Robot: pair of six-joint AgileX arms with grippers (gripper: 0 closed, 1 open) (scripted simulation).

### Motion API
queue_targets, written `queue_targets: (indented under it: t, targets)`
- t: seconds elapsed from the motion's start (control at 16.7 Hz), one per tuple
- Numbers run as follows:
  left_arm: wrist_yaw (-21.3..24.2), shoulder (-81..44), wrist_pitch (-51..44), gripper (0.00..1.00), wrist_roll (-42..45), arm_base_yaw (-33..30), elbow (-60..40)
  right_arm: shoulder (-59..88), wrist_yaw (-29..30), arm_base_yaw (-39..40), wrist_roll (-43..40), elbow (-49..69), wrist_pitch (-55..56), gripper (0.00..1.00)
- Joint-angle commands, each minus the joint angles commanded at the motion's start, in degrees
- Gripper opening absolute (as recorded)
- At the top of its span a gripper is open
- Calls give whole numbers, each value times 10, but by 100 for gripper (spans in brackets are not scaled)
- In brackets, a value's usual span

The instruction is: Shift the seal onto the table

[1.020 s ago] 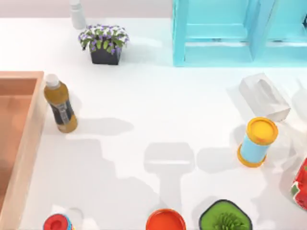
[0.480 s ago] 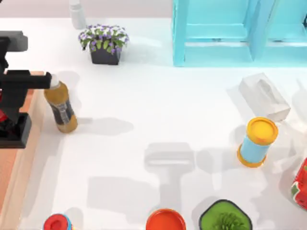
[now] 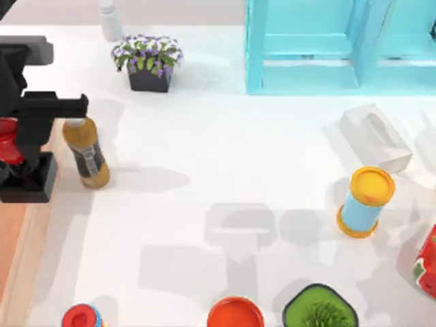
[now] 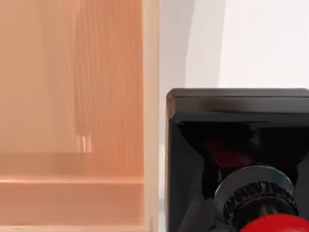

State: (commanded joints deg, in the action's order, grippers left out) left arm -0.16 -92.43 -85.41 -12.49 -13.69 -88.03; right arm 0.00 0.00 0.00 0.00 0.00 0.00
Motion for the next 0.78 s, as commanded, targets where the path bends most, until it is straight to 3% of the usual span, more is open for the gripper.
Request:
queue_targets:
  t: [0.54, 0.78]
  targets:
    - [3, -283, 111, 0, -195, -200, -158, 0, 0, 0, 0, 0, 0, 100]
    - [2, -320, 135, 0, -230, -235, -184, 0, 0, 0, 0, 0, 0, 100]
